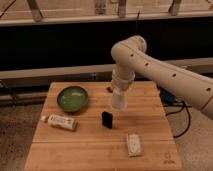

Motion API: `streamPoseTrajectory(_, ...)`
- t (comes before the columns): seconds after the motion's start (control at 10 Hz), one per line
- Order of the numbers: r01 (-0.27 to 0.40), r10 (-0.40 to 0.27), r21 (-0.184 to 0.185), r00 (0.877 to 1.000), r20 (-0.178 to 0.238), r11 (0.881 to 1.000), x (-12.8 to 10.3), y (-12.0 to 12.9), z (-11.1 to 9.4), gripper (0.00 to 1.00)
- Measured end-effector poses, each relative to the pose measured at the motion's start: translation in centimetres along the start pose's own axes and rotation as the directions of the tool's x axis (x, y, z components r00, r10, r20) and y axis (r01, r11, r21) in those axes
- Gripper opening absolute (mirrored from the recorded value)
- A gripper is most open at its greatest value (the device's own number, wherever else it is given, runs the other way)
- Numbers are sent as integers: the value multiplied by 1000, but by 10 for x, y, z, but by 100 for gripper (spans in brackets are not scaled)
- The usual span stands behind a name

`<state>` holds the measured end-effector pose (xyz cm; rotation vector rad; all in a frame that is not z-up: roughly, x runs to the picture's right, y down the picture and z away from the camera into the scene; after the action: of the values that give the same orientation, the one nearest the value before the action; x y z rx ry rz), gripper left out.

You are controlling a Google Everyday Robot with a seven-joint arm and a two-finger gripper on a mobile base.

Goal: Place the ceramic cup over the eraser

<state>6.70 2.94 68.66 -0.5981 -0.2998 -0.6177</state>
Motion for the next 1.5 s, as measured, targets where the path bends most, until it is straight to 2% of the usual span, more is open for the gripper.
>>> streamPoseTrajectory(0.2, 52, -52, -6, 999, 11, 999, -17, 5, -4, 0)
streamPoseTrajectory(0.3, 99, -99, -15, 995, 21, 995, -33, 10, -4, 0)
streamPoseTrajectory(0.6, 189, -189, 1, 982, 28, 982, -65, 11, 9, 0)
streamPoseTrajectory(1.0, 207, -207, -1, 978, 23, 978, -70, 9, 23, 0)
streamPoseTrajectory(1.3, 212, -211, -32, 977, 22, 977, -71, 9, 41, 0)
streamPoseTrajectory(1.5, 203, -202, -60, 979, 26, 977, -71, 13, 61, 0)
